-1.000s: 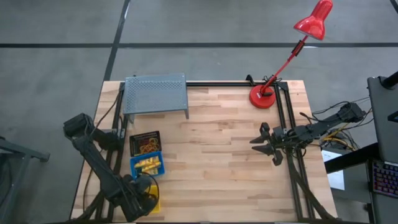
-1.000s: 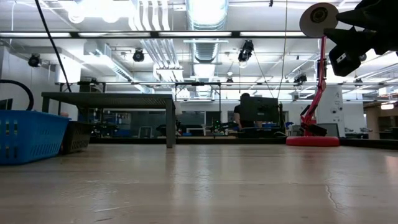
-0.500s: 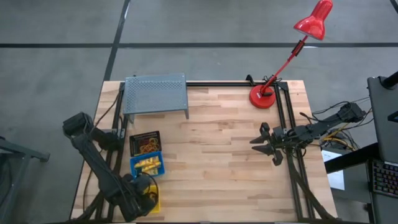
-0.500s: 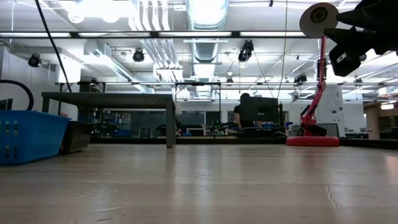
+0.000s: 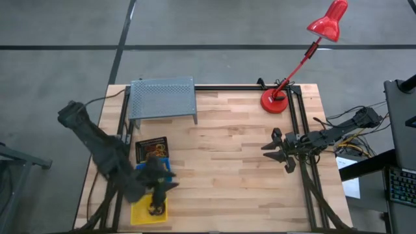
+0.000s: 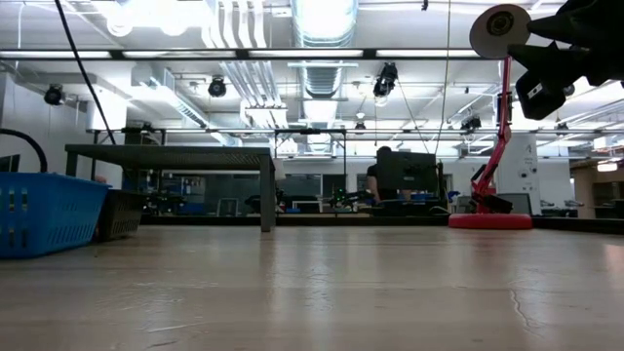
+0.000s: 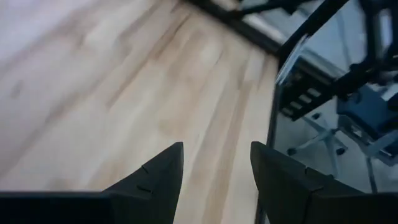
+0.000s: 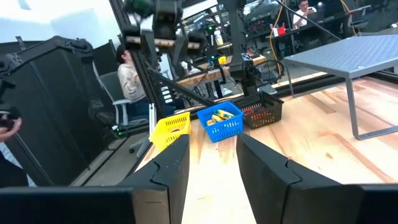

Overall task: Pick & Place Office Desk Supplies
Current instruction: Put the black bin with rubber bands on the shelf

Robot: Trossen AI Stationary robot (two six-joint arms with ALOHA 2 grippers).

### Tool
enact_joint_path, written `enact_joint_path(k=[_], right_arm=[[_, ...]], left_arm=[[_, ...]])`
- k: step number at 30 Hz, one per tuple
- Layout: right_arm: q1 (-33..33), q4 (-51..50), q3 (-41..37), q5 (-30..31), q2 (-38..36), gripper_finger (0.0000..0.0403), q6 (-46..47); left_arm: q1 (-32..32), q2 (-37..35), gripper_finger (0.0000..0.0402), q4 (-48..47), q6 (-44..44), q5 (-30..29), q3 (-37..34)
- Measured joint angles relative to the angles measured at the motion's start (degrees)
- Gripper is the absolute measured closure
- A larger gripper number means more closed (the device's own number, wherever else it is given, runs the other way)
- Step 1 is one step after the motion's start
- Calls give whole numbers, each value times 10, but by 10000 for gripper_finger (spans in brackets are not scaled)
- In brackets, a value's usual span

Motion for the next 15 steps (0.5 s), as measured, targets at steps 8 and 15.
enact_joint_path(k=[8, 15], right_arm=[[0, 0, 0, 0, 0, 275, 0], [0, 0, 0, 0, 0, 283, 0]], left_arm=[[198, 24, 211, 222, 267, 165, 0], [292, 89, 212, 427, 399, 229, 0]])
